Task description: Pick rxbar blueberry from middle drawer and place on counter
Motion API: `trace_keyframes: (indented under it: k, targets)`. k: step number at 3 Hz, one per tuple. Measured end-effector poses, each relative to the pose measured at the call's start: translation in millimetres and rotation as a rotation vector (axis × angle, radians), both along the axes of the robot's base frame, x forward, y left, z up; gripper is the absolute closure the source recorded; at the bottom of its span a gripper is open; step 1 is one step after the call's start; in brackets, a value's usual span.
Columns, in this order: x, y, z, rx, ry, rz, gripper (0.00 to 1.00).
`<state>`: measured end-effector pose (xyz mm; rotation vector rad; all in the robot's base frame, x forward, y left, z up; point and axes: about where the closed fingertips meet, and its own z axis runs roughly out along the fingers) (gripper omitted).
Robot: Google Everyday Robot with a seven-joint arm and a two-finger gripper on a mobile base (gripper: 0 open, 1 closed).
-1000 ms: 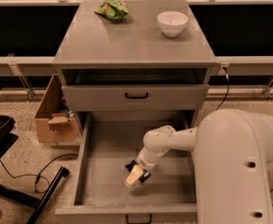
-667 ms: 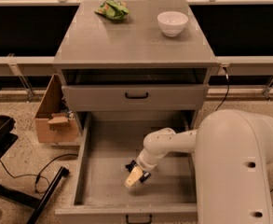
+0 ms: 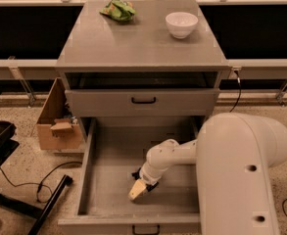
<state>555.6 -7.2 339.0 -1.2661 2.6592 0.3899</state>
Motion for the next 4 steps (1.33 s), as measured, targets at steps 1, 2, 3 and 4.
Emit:
trace_keyframes:
  k: [1, 2, 3, 4]
  targets:
    - [0.0, 0.0, 3.5, 0.000, 0.000, 0.000, 0.36]
    - [0.0, 0.0, 10.2, 0.000, 0.000, 0.000, 0.59]
    - [0.0, 0.0, 10.3, 0.000, 0.000, 0.000, 0.82]
    - [0.0, 0.0, 10.2, 0.000, 0.000, 0.000, 1.00]
